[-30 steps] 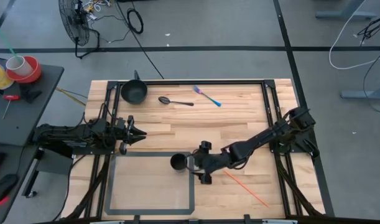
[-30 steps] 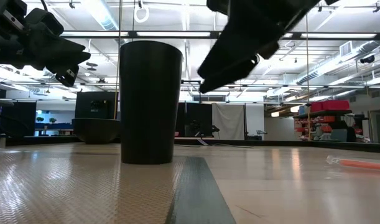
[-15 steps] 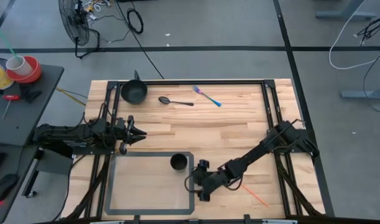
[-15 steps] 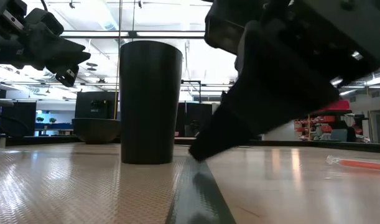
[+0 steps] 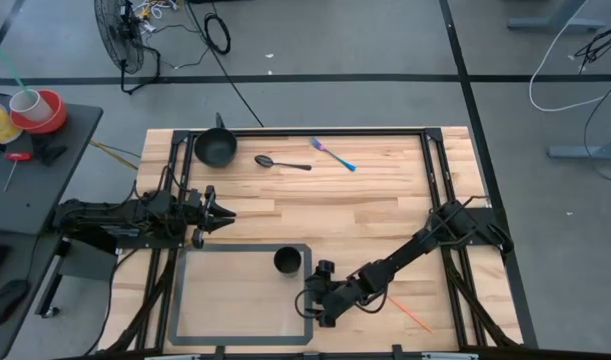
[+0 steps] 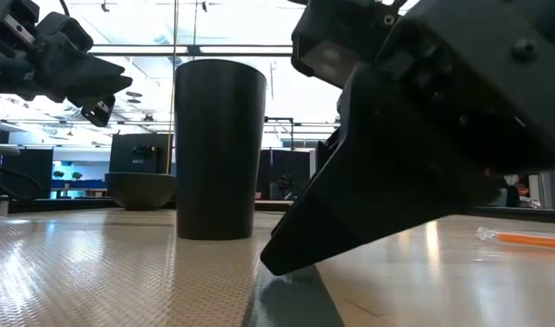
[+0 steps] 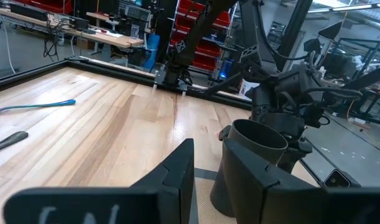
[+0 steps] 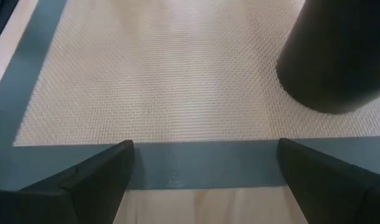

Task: Pick & Place Utensil
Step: Put the black cup on the top right of the transparent mat

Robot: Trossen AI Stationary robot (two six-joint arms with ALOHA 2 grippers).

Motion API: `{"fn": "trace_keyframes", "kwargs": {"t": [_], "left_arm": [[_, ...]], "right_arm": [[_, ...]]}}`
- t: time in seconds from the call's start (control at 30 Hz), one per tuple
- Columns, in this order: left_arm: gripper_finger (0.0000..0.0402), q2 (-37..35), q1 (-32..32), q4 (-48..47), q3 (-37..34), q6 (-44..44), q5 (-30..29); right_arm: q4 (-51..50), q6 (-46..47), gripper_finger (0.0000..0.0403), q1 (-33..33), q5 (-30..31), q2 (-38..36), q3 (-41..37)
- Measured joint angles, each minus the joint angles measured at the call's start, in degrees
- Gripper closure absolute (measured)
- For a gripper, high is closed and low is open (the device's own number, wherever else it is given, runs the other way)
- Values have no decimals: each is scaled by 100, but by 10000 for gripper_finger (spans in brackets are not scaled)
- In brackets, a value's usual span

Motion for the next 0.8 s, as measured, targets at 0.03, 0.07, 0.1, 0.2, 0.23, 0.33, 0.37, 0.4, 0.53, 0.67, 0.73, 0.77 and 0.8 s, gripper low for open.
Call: {"fn": "trace_keyframes", "kwargs": {"t": [0.03,0.07,0.1,0.2,0.23,0.33,0.37,0.4,0.53,0.67,0.73,0.77,0.8], "left_arm": [[312,0,0,1,0,0,1],[312,0,-1,1,0,0,0],[312,0,0,0,0,1,-1],[312,0,1,-1,-2,0,0],[312,0,0,-1,-2,0,1],[312,0,1,1,-1,0,1],[312,0,-1,-1,0,0,1],[312,0,-1,-1,-2,0,-1],[312,0,1,1,-1,0,0],[312,0,1,3,-1,0,1],[312,0,0,1,0,0,-1],[312,0,1,3,-2,2,1],[312,0,1,3,0,0,1]], "right_arm": [[-39,-4,5,8,-5,-1,1],[-92,-4,5,26,-13,-13,9],[-149,-2,5,43,-15,-33,9],[-302,34,5,95,-91,-85,9],[-383,52,5,112,-110,-105,9],[-710,137,5,144,-148,-191,9],[-858,181,5,146,-186,-223,9],[-899,205,5,150,-184,-236,8],[-936,197,5,150,-197,-336,-13],[-403,-48,5,150,-64,-369,-20],[-27,-177,5,140,-47,-284,-15],[121,-237,5,126,-56,-216,-13],[194,-258,5,112,-77,-146,-14]]}}
